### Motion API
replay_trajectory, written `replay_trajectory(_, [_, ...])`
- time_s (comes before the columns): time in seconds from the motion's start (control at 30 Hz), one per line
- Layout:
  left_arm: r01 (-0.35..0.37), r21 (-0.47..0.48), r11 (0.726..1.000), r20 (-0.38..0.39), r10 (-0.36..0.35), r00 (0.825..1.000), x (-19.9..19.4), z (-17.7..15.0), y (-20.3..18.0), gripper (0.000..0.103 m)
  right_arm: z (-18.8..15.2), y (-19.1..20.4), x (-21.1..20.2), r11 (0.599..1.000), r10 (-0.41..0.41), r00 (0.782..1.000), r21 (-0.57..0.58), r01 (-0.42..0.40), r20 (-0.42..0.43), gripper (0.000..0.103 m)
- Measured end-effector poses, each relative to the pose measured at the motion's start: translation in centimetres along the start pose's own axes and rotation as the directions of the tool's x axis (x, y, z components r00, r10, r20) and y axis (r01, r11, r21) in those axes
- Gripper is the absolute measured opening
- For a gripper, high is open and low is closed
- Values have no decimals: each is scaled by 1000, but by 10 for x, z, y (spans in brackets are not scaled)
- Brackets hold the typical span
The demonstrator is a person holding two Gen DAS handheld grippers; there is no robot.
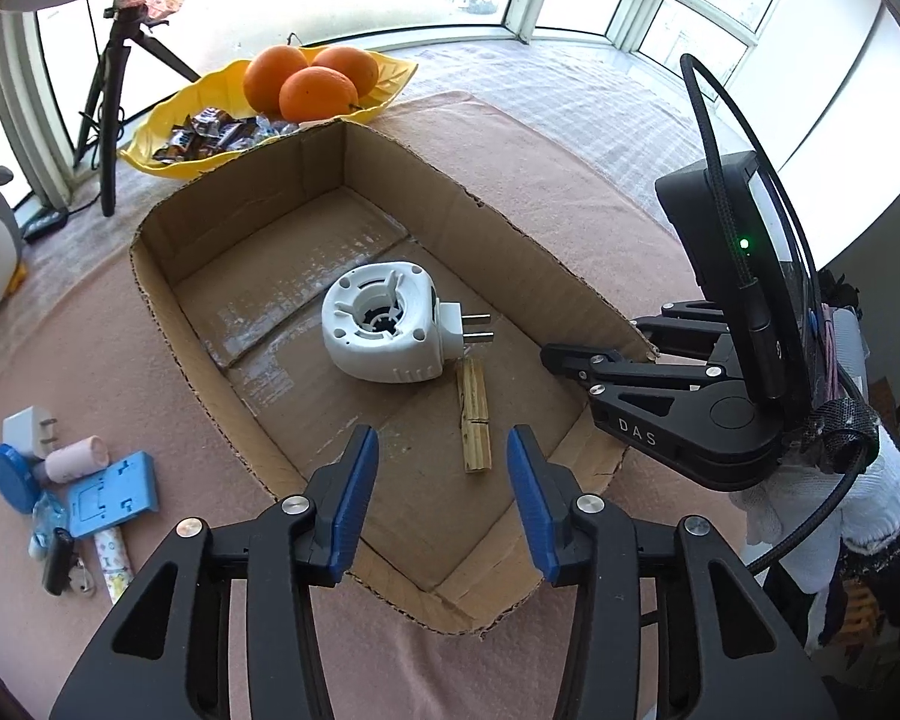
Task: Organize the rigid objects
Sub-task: 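Move the left gripper to the patterned lighter and close on it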
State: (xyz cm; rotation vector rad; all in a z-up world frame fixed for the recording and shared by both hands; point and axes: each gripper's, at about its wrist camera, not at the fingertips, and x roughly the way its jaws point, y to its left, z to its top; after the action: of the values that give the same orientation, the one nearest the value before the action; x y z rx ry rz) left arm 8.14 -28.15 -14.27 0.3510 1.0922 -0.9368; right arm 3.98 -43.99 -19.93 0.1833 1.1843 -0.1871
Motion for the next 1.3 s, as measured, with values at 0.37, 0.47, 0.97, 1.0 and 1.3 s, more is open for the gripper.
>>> replay_trajectory(0.37, [-73,-101,992,25,76,997,-32,-22,46,43,0,-1,0,1000,1,1000,4,-1,2,14])
replay_trajectory(0.47, [-125,-135,983,17,128,992,-39,-32,67,43,0,0,0,1000,2,1000,5,-2,1,14])
replay_trajectory(0.97, [-221,-309,925,-92,203,975,-34,-91,151,43,-2,0,-1,1000,3,1000,5,-4,11,15])
replay_trajectory(1.0, [-222,-316,923,-100,200,975,-31,-93,153,43,-2,0,-1,1000,5,1000,7,-5,12,15])
replay_trajectory(1.3, [-228,-339,913,-120,198,973,-19,-98,162,43,-2,1,-2,1000,1,1000,0,-1,12,15])
